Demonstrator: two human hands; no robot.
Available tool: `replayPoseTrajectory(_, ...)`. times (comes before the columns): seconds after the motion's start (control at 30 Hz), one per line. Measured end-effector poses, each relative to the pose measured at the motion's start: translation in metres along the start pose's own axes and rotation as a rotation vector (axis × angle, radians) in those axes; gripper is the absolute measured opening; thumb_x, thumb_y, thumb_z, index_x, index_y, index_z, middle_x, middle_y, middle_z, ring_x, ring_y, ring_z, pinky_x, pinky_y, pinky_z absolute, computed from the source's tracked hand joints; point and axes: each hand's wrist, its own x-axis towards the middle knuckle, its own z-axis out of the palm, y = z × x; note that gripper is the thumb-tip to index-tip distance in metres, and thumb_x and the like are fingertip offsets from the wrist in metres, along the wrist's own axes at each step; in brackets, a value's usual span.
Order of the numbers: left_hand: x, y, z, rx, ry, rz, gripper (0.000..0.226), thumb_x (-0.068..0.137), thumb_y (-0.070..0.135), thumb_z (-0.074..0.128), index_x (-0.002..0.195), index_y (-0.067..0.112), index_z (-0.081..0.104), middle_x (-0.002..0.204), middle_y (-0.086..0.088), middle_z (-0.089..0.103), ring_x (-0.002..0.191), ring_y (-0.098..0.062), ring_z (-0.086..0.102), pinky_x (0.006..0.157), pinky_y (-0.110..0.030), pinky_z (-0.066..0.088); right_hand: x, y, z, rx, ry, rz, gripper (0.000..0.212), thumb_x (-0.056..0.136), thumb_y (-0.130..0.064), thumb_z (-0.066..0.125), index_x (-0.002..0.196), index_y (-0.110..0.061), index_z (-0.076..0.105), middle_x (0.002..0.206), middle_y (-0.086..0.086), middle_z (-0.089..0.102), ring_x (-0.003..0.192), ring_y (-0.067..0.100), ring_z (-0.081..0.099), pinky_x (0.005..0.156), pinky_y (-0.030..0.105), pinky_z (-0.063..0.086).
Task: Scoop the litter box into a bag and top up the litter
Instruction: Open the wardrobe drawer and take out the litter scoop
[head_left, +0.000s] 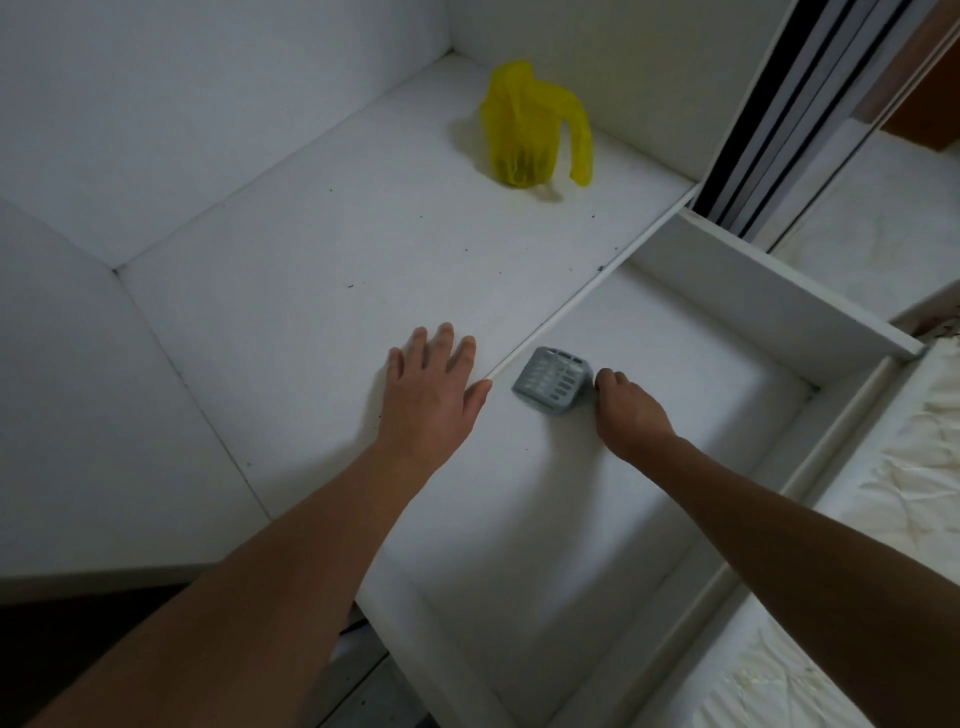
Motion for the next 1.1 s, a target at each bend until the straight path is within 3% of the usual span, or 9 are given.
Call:
replayPoseTrajectory(0.13,0.001,0.001,-0.001,-0.009,-0.031,-0.017,0.058,0.097,0.05,0.032,0.14,0.014,0.048,0.148,-0.015,0.043,0.136,-0.041,0.038,0.105,-0.058,0.035,-0.016,0.002,-0.012,0.039,0.051,0.005,0.018,0.098,-0.023,0.041,0.11,-0.01,0.046,0.102,0.01,0.056,0.075,0.023,0.051,0.062,0.033,0.039)
replayPoseTrajectory(0.33,0.002,0.002,-0.006,-0.027,-0.062,-0.026,0.054,0.096,0.047,0.045,0.14,0.015,0.049,0.149,-0.014,0.042,0.137,-0.04,0.037,0.106,-0.057,0.034,-0.055,0.02,-0.032,0.031,0.035,0.069,0.023,0.095,-0.031,0.051,0.109,-0.013,0.054,0.104,0.006,0.059,0.086,0.025,0.06,0.069,0.033,0.045)
replayPoseTrajectory(0.5,0.003,0.002,-0.007,-0.089,-0.047,-0.045,0.053,0.092,0.044,0.057,0.136,0.015,0.054,0.146,-0.014,0.046,0.135,-0.04,0.039,0.105,-0.058,0.034,-0.096,0.037,-0.058,0.154,0.202,0.102,0.017,0.09,-0.03,0.059,0.103,-0.018,0.06,0.095,-0.001,0.059,0.08,0.019,0.055,0.064,0.03,0.041)
replayPoseTrajectory(0.83,0.001,0.001,-0.006,-0.124,-0.007,-0.025,0.053,0.092,0.041,0.06,0.133,0.008,0.057,0.141,-0.02,0.05,0.13,-0.045,0.043,0.101,-0.059,0.037,-0.17,0.058,-0.08,0.364,0.565,0.203,0.026,0.083,-0.027,0.073,0.107,-0.018,0.069,0.089,-0.013,0.053,0.079,0.008,0.053,0.069,0.022,0.038)
replayPoseTrajectory(0.97,-0.001,0.003,-0.005,-0.131,0.027,-0.002,0.057,0.09,0.045,0.051,0.129,0.005,0.06,0.137,-0.024,0.053,0.125,-0.048,0.046,0.098,-0.06,0.038,-0.207,0.073,-0.07,0.405,0.611,0.303,0.024,0.083,-0.027,0.072,0.105,-0.017,0.07,0.087,-0.012,0.053,0.076,0.007,0.054,0.065,0.018,0.038)
replayPoseTrajectory(1.1,-0.001,0.002,-0.001,-0.146,0.052,-0.009,0.055,0.09,0.042,0.056,0.128,0.003,0.06,0.137,-0.025,0.052,0.125,-0.049,0.046,0.099,-0.061,0.038,-0.229,0.082,-0.057,0.447,0.605,0.4,0.025,0.084,-0.03,0.071,0.106,-0.018,0.071,0.092,-0.011,0.054,0.074,0.002,0.051,0.064,0.014,0.04)
